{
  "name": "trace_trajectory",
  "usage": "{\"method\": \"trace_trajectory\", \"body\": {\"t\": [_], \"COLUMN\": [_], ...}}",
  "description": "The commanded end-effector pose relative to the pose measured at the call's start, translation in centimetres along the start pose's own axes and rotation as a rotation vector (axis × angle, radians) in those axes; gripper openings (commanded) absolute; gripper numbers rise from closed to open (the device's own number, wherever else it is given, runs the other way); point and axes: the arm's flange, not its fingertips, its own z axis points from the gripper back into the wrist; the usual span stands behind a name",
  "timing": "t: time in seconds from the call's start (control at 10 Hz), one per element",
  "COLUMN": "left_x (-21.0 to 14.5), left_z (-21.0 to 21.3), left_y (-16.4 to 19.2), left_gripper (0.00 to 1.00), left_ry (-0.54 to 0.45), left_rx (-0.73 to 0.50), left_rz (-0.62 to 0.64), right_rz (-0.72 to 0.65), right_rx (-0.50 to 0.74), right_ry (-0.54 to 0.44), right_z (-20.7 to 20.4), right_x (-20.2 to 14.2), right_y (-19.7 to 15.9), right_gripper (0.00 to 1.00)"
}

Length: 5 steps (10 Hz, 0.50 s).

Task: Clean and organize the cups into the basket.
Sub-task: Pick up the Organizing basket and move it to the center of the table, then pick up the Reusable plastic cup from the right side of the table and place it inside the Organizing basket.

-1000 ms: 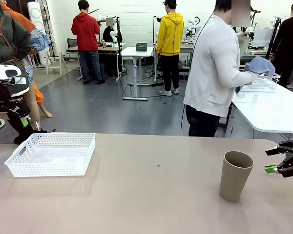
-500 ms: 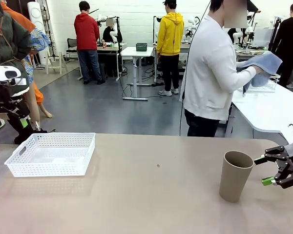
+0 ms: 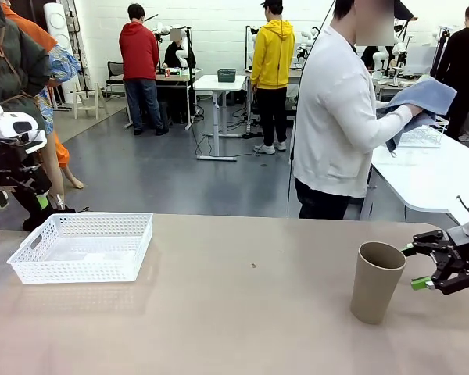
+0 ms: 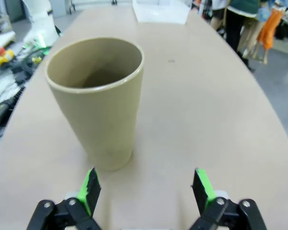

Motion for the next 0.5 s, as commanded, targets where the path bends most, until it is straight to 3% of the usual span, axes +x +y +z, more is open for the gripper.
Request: {"method": "trace_trajectory", "body": {"t": [0.0,0.4], "left_x": [0.5,1.2], "left_z": [-0.9,-1.5], "left_y": [0.1,0.0], "left_gripper": [1.00,1.00], "left_ry": [-0.012,0.000], "left_rx": [0.017,0.013], "left_rz": [-0.005,0.009], "right_rz": [0.017,0.019], "right_rx": [0.054,0.169], "right_ry": [-0.064,-0.081], "right_z": [-1.7,-4.3], "right_x": [-0.6,-0.7], "right_y": [-1.8,-1.9], "right_gripper": [1.00,1.00]}}
